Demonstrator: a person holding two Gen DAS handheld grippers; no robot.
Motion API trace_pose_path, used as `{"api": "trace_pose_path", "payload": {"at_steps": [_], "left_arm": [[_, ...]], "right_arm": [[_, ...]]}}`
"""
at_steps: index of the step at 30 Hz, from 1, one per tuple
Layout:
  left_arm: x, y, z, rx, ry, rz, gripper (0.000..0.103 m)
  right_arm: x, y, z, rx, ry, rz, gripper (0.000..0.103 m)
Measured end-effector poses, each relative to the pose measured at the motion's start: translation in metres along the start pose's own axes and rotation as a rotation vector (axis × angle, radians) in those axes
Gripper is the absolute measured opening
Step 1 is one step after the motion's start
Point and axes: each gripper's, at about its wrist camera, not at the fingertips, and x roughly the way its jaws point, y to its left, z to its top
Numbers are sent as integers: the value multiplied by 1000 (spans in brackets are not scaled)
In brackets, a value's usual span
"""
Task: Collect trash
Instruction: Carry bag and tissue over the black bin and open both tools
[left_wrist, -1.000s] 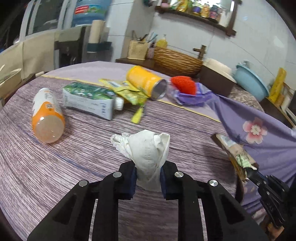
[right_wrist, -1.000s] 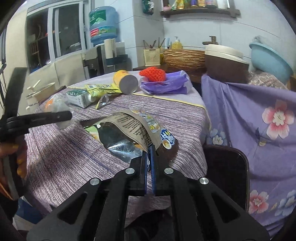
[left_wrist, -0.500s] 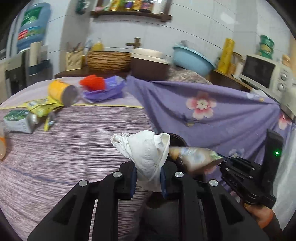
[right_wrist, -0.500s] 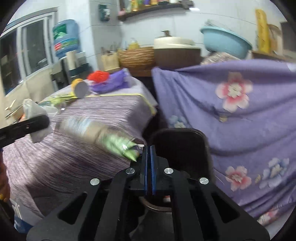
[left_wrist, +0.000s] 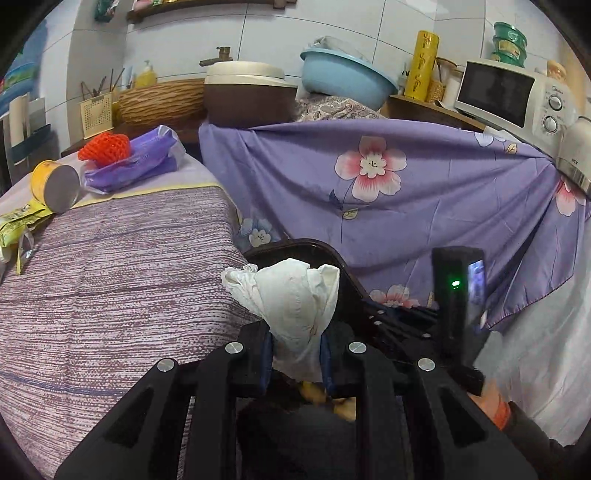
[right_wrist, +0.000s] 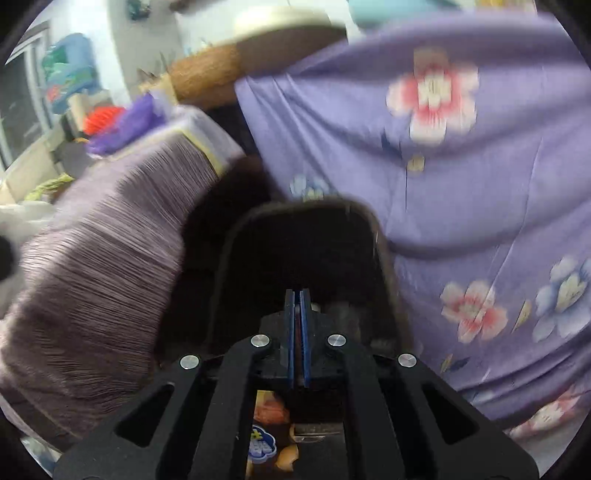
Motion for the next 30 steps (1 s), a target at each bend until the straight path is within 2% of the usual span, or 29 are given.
{"api": "trace_pose_path", "payload": {"at_steps": [4,9,11,13,14,15,17,21,24,30], "left_arm": [[-3,4,-3,15,-6,18,21],[0,8,-3,-12,2,14,21],[-2,6,-4,0,1,16,21],[-5,5,-4,5,-4,11,21],[-7,3,-4,9,-10,10,21],[-8,3,-4,12,-15,10,21],[-11,2,-3,13,-24,7,21],[-10,0,-2,16,-24,-1,21],[-1,-5,-1,27,2,-29,21],[49,-33,-4,104,115,-98,21]], "right_arm": [[8,1,-16,15,20,-2,4],[7,-2,-27,39,34,-18,4],[-1,-3,-31,45,21,18,5],[-11,3,-39,16,14,50,23],[-15,7,-43,-4,14,58,57],[-23,12,-50,-32,-5,60,85],[-40,20,-62,-73,-62,65,87],[-58,32,-84,-127,-71,51,87],[-59,24,-91,-87,-59,22,87],[-68,-10,-87,13,-74,-43,87]]}}
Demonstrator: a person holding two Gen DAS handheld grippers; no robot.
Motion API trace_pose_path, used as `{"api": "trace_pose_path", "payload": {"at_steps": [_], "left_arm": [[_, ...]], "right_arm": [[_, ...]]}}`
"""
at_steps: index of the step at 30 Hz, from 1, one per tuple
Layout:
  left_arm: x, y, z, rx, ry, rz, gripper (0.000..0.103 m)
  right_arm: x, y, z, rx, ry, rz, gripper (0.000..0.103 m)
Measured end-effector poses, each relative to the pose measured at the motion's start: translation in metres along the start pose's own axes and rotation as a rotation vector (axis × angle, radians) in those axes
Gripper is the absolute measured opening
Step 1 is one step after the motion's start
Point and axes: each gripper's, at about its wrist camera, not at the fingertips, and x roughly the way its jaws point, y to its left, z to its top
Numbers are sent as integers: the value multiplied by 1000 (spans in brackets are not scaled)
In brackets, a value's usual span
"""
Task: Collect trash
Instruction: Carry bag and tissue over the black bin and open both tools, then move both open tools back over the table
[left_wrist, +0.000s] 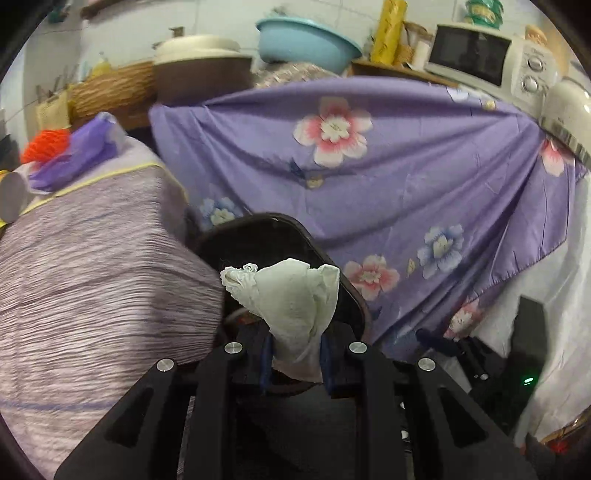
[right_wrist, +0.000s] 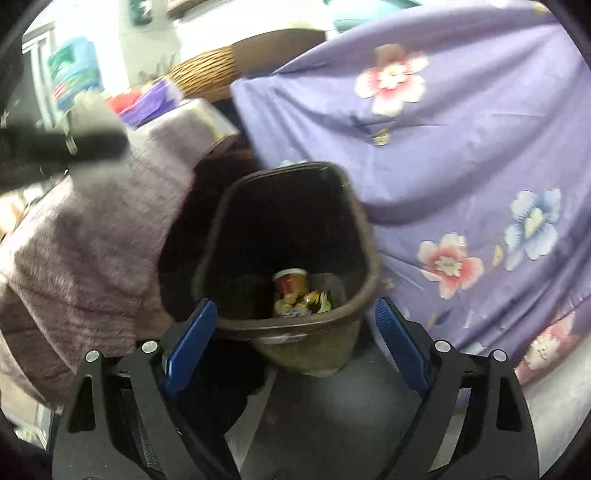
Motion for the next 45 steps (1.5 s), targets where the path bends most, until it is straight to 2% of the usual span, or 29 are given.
{"api": "trace_pose_path", "payload": {"at_steps": [4,7,8,9,14,20,27,33,41,45], "left_arm": [[40,-14,1,41,59,-3,23],[61,-23,1,84,77,22,49],[66,-26,2,94,74,38,62],[67,-26,3,98,70,41,69],[57,-27,2,95,39,29,86],[15,-24,0,76,-26,44,93],[-62,-2,-4,46,-166,118,98],[-118,44,-18,-38,-228,242,98],[-173,125,-56,-198,-220,450,98],[-196,162,-75,-278,-205,514,98]], "right_arm": [[-9,-19,4,30,-18,-45,87],[-14,-32,3,64,-17,-64,87],[-14,-36,1,73,-12,-69,87],[-14,-39,0,80,-8,-78,87],[-15,-50,-4,110,7,-103,87],[-12,-44,6,106,15,-91,87],[-10,1,29,30,6,2,88],[-15,74,61,-112,-37,130,92],[-15,176,92,-325,-39,251,92],[-11,221,101,-427,-22,278,92]]}}
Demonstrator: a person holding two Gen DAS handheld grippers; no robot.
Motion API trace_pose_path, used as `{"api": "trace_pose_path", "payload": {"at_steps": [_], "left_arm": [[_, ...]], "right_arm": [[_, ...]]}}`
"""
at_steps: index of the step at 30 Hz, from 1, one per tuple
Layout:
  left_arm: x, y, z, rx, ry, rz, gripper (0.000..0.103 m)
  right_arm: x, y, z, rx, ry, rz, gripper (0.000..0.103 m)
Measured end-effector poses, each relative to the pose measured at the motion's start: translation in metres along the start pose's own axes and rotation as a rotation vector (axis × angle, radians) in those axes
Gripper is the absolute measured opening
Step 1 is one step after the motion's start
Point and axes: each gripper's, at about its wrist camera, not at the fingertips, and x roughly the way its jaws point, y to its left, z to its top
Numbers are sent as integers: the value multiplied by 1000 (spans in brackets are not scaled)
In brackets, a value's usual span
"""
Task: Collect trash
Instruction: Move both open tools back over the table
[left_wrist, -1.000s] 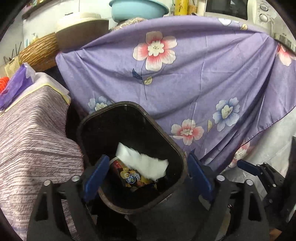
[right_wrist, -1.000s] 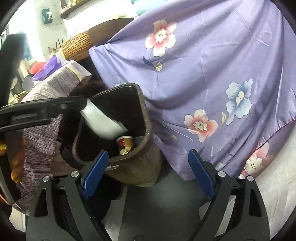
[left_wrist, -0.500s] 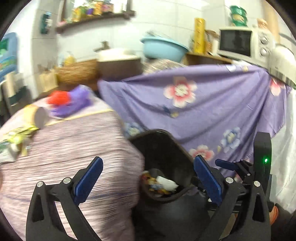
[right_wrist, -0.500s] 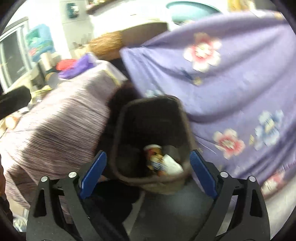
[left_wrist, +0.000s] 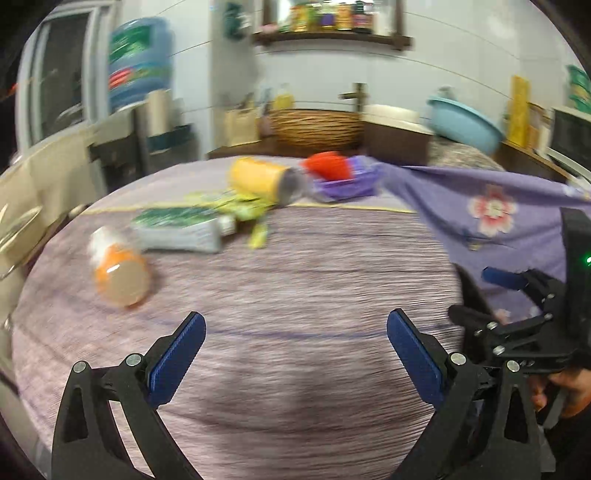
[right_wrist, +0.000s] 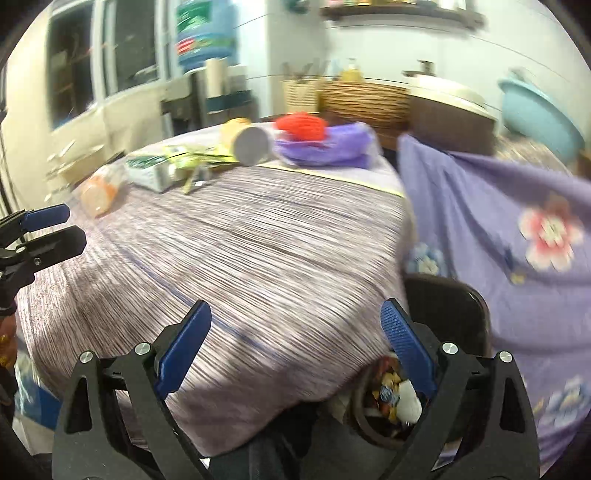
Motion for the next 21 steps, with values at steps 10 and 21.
{"api": "trace_pose_path", "payload": {"at_steps": [10,21], "left_arm": [[8,115,18,-192,51,126,97],[72,180,62,-331,209,92,97]], "right_arm": [[39,61,50,-162,30,43,92],[49,99,67,-247,17,36,92]]}}
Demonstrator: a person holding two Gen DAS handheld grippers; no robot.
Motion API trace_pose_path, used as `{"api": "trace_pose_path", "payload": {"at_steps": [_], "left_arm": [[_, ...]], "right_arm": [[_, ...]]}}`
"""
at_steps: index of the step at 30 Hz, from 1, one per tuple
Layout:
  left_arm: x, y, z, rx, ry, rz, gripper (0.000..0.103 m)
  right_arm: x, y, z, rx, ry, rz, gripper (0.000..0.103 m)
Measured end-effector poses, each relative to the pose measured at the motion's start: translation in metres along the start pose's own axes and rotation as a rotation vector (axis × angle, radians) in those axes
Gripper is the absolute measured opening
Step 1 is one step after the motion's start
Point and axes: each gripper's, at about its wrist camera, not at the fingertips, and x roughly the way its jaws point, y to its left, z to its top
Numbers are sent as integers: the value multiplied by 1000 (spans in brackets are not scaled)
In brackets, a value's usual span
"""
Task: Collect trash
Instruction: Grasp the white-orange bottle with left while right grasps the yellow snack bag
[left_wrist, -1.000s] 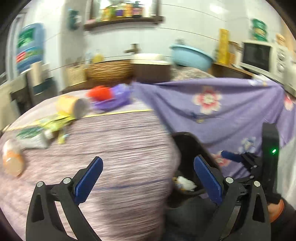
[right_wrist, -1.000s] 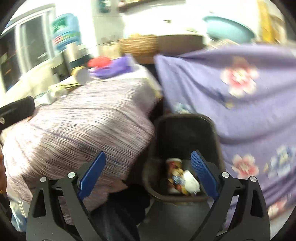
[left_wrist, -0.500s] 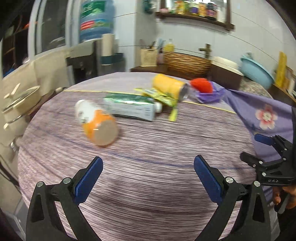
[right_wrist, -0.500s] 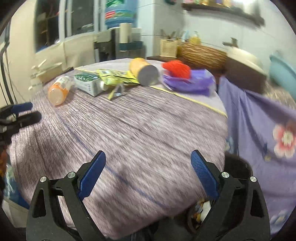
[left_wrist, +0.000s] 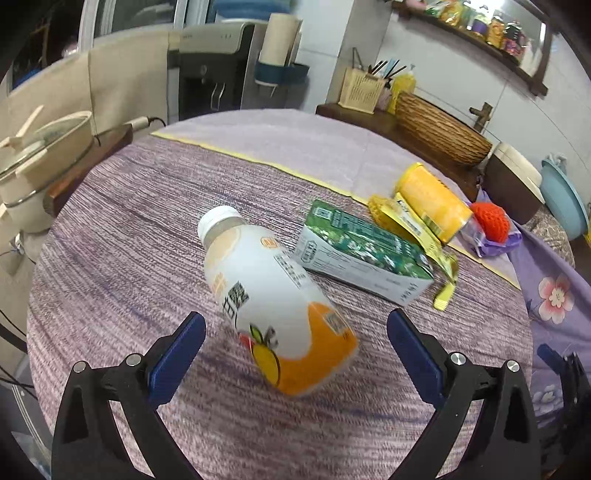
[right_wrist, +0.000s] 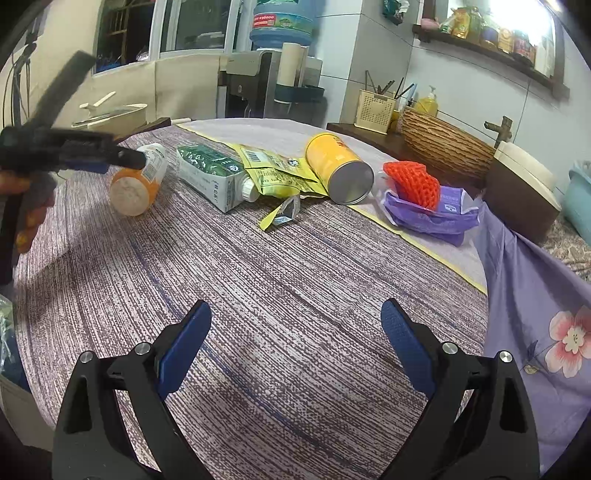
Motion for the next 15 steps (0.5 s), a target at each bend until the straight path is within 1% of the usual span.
{"api": "trace_pose_path", "payload": {"at_steps": [2,4,6,7,8,9,10,12,14,15], "left_arm": [[10,2,6,-2,24,11,96],[19,7,10,-7,51,14,93],[29,13,12,-27,85,7,85],[33,17,13,-42,97,-3,85],[35,20,13,-55,105,-13,83],[39,24,14,-69,117,-20,78],[42,27,14,-78,127,-21,75],[45,30,14,-79,130,-21,65],[45,31,13,-61,123,-9,61],[44,32,13,-56,122,-13,61]], "right_arm": [[3,2,3,-17,1,-15,92],[5,2,5,-28,2,-22,92],[9,2,9,-51,1,-30,92],[11,3,12,-75,-6,-39,92],[13,5,15,-99,-15,-46,92],[16,6,19,-123,-22,-51,92],[21,9,24,-155,-28,-56,92],[32,13,33,-212,-37,-63,92],[46,17,42,-266,-40,-79,92],[51,19,45,-285,-40,-87,92]]}}
